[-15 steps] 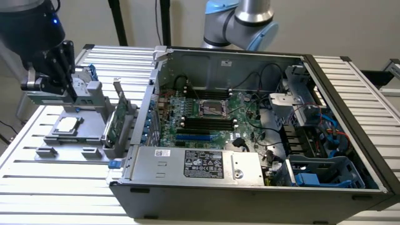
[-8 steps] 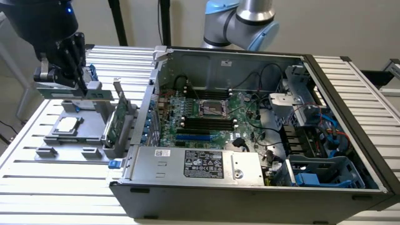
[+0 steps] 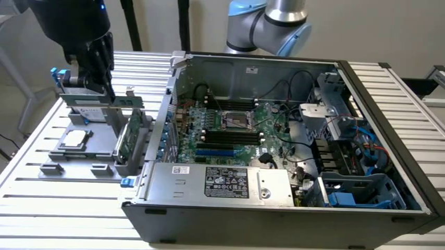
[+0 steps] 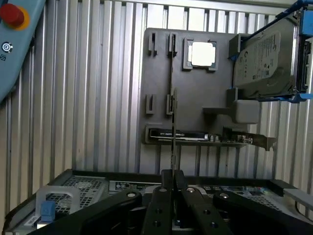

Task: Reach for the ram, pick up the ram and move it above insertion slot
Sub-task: 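Pick up the ram and move it above insertion slot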

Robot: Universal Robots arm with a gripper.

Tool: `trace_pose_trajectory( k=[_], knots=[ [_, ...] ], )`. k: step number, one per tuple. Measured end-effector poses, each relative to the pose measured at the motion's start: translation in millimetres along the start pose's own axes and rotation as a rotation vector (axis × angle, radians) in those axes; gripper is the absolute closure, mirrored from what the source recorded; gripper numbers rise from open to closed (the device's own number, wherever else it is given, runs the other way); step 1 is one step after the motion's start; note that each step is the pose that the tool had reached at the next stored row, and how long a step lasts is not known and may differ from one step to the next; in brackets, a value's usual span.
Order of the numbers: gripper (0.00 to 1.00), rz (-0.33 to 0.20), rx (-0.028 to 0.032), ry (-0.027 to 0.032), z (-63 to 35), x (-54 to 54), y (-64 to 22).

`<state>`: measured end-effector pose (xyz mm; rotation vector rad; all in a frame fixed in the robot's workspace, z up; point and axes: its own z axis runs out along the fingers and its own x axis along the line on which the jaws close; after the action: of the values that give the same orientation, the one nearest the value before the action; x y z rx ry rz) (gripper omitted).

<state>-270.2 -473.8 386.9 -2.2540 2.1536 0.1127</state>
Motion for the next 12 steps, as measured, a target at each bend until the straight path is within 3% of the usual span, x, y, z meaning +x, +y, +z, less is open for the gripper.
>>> trace_pose_trajectory(
  k=[12],
  knots=[
    [0.87,-0.001,0.0011,-0.0250,-7.0,0.1,-49.8]
  ],
)
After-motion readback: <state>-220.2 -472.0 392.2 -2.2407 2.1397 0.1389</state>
